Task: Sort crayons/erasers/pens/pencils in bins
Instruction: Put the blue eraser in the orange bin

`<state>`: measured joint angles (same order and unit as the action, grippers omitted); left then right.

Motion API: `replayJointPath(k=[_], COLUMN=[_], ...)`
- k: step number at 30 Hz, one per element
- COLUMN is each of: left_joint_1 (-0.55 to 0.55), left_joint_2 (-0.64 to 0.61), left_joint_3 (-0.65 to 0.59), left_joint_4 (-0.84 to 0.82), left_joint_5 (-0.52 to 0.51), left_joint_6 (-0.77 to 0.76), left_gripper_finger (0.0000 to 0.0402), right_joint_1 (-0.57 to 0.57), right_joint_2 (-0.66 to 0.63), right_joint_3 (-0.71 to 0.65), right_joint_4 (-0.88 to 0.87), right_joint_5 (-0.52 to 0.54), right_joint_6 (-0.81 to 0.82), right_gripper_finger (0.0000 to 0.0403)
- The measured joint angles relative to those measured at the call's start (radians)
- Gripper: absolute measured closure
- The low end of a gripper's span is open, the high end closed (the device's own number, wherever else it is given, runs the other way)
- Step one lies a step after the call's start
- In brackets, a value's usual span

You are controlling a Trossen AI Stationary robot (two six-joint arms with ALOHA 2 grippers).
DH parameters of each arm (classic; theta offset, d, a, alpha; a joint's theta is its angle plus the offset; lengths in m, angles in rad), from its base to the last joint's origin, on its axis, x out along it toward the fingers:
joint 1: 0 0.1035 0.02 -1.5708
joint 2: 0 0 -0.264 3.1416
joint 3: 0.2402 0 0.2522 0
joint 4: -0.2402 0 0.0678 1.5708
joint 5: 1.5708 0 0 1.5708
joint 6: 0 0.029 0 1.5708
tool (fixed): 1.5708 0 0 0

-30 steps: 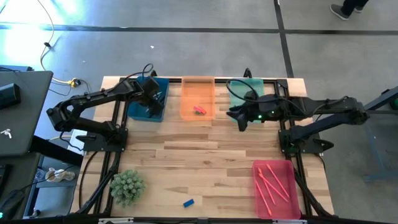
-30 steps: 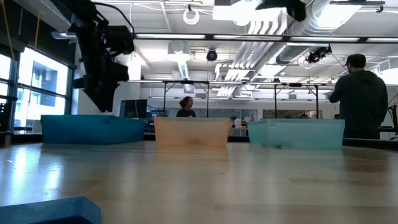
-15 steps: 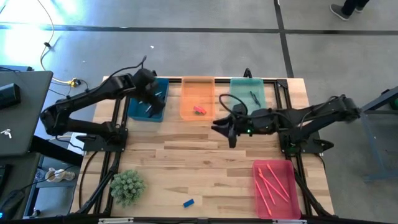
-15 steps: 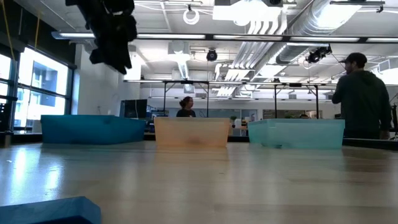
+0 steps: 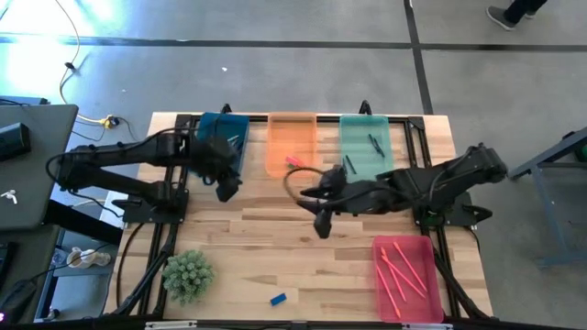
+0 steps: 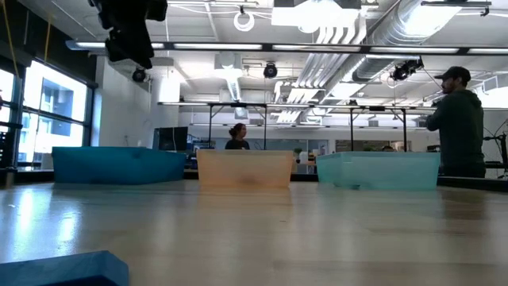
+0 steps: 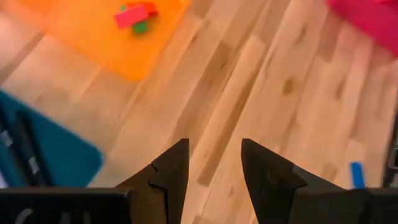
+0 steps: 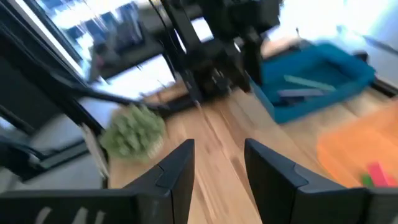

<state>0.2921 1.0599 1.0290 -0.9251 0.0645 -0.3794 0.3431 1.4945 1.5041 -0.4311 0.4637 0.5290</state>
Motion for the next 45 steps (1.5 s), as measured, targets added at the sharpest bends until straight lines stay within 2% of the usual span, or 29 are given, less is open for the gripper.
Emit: replayJointPath(k=[6,12,19,31,35,40,45], left_joint_1=[-0.105,-0.182,-0.233,-0.305,-0.36,-0.449,-0.538], left_joint_2=[0.0,0.0,0.0,0.001,0.002,0.012,0.034], left_joint_3=[0.0,-0.001,-0.001,-0.001,-0.001,-0.001,-0.001], left_joint_4=[-0.108,-0.185,-0.185,-0.183,-0.183,-0.183,-0.183], left_joint_5=[-0.118,-0.158,-0.183,-0.186,-0.189,-0.216,-0.244], left_joint_6=[-0.083,-0.188,-0.273,-0.421,-0.498,-0.589,-0.667], left_gripper_finger=[0.0268,0.0268,0.0268,0.0268,0.0268,0.0268,0.0268], right_joint_1=[0.005,0.027,0.062,0.129,0.136,0.129,0.129], right_joint_2=[0.152,0.282,0.367,0.43,0.443,0.448,0.448], right_joint_3=[0.211,0.334,0.373,0.373,0.373,0.373,0.373], right_joint_4=[-0.287,-0.426,-0.442,-0.447,-0.446,-0.431,-0.414], right_joint_5=[-0.058,-0.106,-0.16,-0.166,-0.181,-0.292,-0.299], right_joint_6=[0.043,-0.02,-0.04,-0.04,-0.012,0.013,0.007], right_gripper_finger=[0.027,0.027,0.027,0.027,0.027,0.027,0.027])
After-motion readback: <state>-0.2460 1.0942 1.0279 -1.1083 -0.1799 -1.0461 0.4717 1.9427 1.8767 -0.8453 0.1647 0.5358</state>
